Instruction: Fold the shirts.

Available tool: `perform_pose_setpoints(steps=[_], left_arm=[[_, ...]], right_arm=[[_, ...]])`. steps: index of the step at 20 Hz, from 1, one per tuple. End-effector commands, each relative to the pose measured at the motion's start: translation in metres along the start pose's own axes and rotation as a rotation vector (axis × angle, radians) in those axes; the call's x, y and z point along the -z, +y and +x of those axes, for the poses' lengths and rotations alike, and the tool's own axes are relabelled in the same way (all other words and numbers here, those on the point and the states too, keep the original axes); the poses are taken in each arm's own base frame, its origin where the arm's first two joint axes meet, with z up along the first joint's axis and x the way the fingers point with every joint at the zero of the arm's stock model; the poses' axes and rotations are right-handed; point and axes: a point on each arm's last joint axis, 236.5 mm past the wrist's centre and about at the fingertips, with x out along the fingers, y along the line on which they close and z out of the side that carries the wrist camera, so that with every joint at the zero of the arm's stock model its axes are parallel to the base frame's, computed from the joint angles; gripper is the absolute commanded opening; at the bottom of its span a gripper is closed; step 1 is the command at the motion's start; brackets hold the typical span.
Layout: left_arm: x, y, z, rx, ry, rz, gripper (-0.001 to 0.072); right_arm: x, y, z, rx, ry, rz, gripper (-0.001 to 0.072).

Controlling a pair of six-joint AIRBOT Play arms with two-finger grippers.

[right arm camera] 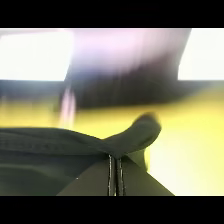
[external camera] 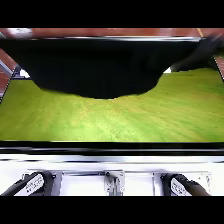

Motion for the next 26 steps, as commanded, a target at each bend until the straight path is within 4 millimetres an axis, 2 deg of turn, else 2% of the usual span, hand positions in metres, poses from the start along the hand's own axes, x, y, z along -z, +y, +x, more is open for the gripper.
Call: perform_pose_setpoints(steps=[1,2,3,5,7,8,10,12,14,15,18,20,23,25,26], left_arm=[[-0.122,-0.098,-0.125,-0.02,-0.407,0.206,0.0034],[-0.127,-0.114,-0.148,-0.031,-0.444,0.223,0.0034],[-0.123,-0.12,-0.162,-0.056,-0.445,0.222,0.0035],[-0.102,-0.118,-0.185,-0.159,-0.392,0.233,0.0035],[-0.077,-0.113,-0.201,-0.248,-0.311,0.268,0.0035],[-0.067,-0.11,-0.206,-0.279,-0.273,0.275,0.0035],[-0.045,-0.1,-0.207,-0.319,-0.18,0.272,0.0035],[-0.025,-0.094,-0.198,-0.31,-0.088,0.25,0.0035],[-0.001,-0.082,-0.182,-0.295,0.009,0.209,0.0035],[0.016,-0.072,-0.171,-0.287,0.076,0.179,0.0035],[0.086,-0.036,-0.129,-0.257,0.312,0.048,0.0035],[0.145,-0.002,-0.094,-0.243,0.484,-0.06,0.0035],[0.239,0.057,-0.031,-0.248,0.674,-0.24,0.0035],[0.295,0.094,0.015,-0.251,0.77,-0.334,0.0035],[0.315,0.106,0.037,-0.245,0.804,-0.362,0.0035]], right_arm=[[-0.124,0.044,-0.173,0.126,-0.444,-0.179,0.006],[-0.131,0.051,-0.205,0.163,-0.495,-0.213,0.006],[-0.133,0.054,-0.235,0.21,-0.534,-0.239,0.006],[-0.125,0.053,-0.274,0.286,-0.554,-0.247,0.006],[-0.108,0.054,-0.292,0.321,-0.515,-0.25,0.006],[-0.1,0.055,-0.294,0.322,-0.49,-0.249,0.006],[-0.082,0.053,-0.284,0.312,-0.402,-0.239,0.006],[-0.058,0.045,-0.26,0.297,-0.268,-0.207,0.006],[-0.024,0.032,-0.227,0.275,-0.083,-0.138,0.006],[-0.003,0.026,-0.209,0.263,0.032,-0.107,0.006],[0.06,-0.002,-0.151,0.247,0.374,-0.007,0.0061],[0.102,-0.022,-0.098,0.226,0.56,0.067,0.006],[0.19,-0.046,-0.006,0.172,0.815,0.144,0.006],[0.231,-0.053,0.071,0.144,0.821,0.148,0.006],[0.242,-0.052,0.109,0.136,0.786,0.143,0.006]])
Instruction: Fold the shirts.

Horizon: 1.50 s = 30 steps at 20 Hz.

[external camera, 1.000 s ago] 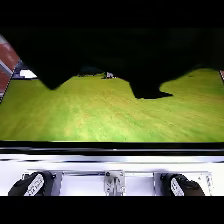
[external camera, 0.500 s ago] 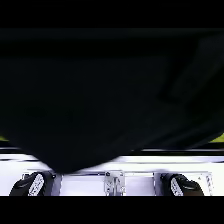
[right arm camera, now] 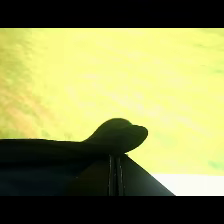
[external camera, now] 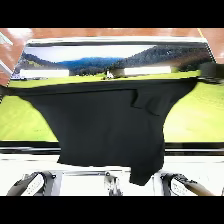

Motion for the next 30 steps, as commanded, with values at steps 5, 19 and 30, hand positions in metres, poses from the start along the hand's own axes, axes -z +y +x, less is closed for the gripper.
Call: perform_pose_setpoints(steps=[5,19,30], left_arm=[[-0.042,0.044,0.213,0.063,0.123,-0.107,0.0035],[-0.003,0.028,0.307,0.118,0.312,-0.064,0.0035],[0.062,0.02,0.271,0.177,0.628,-0.153,0.0035]], right_arm=[[-0.1,0.034,0.222,-0.031,-0.253,-0.004,0.006],[-0.05,0.033,0.303,-0.035,-0.069,0.028,0.0061],[0.06,0.025,0.287,0.004,0.378,0.044,0.0061]])
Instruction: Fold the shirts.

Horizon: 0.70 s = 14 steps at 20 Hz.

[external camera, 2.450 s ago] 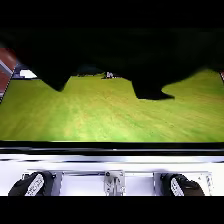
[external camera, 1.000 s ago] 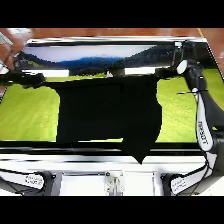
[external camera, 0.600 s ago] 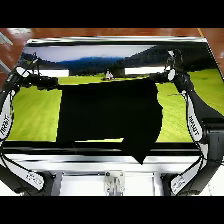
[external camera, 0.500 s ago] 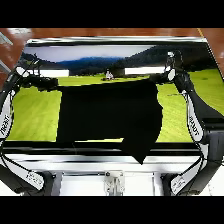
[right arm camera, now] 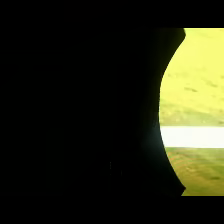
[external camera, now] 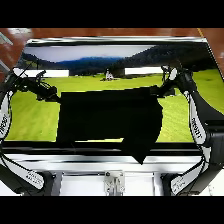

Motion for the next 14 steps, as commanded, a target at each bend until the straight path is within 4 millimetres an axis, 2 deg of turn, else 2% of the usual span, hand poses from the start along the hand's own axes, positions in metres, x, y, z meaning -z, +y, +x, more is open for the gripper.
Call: perform_pose_setpoints(steps=[1,4,6,7,8,9,10,12,14], left_arm=[[0.012,0.0,0.003,0.01,0.054,-0.04,0.0035],[0.014,0.004,0.012,0.012,0.075,-0.084,0.0035],[0.017,0.002,0.018,0.026,0.095,-0.101,0.0036],[0.019,0.0,0.019,0.038,0.109,-0.103,0.0043],[0.02,-0.001,0.019,0.047,0.115,-0.106,0.0188],[0.021,-0.003,0.015,0.053,0.116,-0.108,0.0354],[0.023,-0.003,0.008,0.055,0.121,-0.109,0.0402],[0.028,0.0,-0.018,0.064,0.131,-0.119,0.0402],[0.038,0.006,-0.053,0.064,0.125,-0.141,0.0402]], right_arm=[[0.016,-0.006,0.005,0.023,0.064,0.033,0.0061],[0.013,-0.006,0.008,0.025,0.05,0.063,0.0061],[0.011,0.0,0.013,-0.002,0.048,0.09,0.0062],[0.01,0.006,0.014,-0.026,0.044,0.1,0.0098],[0.009,0.009,0.012,-0.04,0.039,0.106,0.0226],[0.008,0.009,0.008,-0.041,0.033,0.103,0.0464],[0.005,0.007,-0.002,-0.031,0.015,0.089,0.0573],[0.004,-0.009,-0.035,0.027,-0.016,0.026,0.0573],[0.022,-0.053,-0.082,0.174,0.01,0.008,0.0571]])
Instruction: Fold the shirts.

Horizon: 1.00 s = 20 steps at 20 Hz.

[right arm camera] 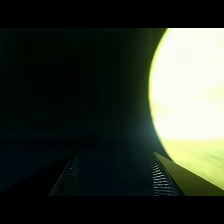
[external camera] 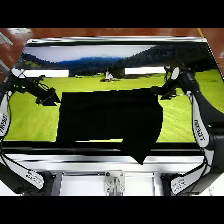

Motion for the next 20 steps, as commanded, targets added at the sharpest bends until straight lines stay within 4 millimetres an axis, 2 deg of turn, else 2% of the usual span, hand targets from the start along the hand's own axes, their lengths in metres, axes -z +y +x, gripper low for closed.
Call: perform_pose_setpoints(steps=[1,3,4,5,7,8,10,12,16,18,20], left_arm=[[0.026,0.012,-0.049,-0.011,0.015,-0.034,0.0402],[0.048,0.02,-0.078,-0.018,-0.02,-0.012,0.0404],[0.061,0.026,-0.082,-0.016,-0.038,-0.014,0.0404],[0.08,0.035,-0.078,-0.01,-0.042,-0.044,0.0405],[0.13,0.057,-0.046,0.024,-0.017,-0.144,0.0428],[0.157,0.066,-0.025,0.05,0.011,-0.185,0.0525],[0.193,0.076,0.006,0.11,0.048,-0.254,0.0547],[0.204,0.076,0.025,0.175,0.048,-0.301,0.0547],[0.2,0.069,0.046,0.211,0.013,-0.291,0.0545],[0.2,0.067,0.056,0.22,0.029,-0.299,0.0545],[0.198,0.062,0.066,0.247,0.048,-0.313,0.0545]], right_arm=[[0.03,-0.068,-0.066,0.197,0.056,-0.014,0.0571],[0.078,-0.092,-0.094,0.16,0.194,0.046,0.0571],[0.096,-0.098,-0.101,0.114,0.222,0.076,0.0571],[0.112,-0.104,-0.104,0.069,0.224,0.132,0.0572],[0.134,-0.11,-0.098,-0.014,0.186,0.227,0.0571],[0.142,-0.109,-0.093,-0.054,0.171,0.261,0.0571],[0.156,-0.103,-0.082,-0.129,0.16,0.304,0.0571],[0.159,-0.096,-0.073,-0.164,0.161,0.316,0.0571],[0.139,-0.085,-0.069,-0.219,0.081,0.336,0.0571],[0.129,-0.072,-0.072,-0.279,0.049,0.349,0.0571],[0.126,-0.067,-0.073,-0.307,0.038,0.348,0.0571]])
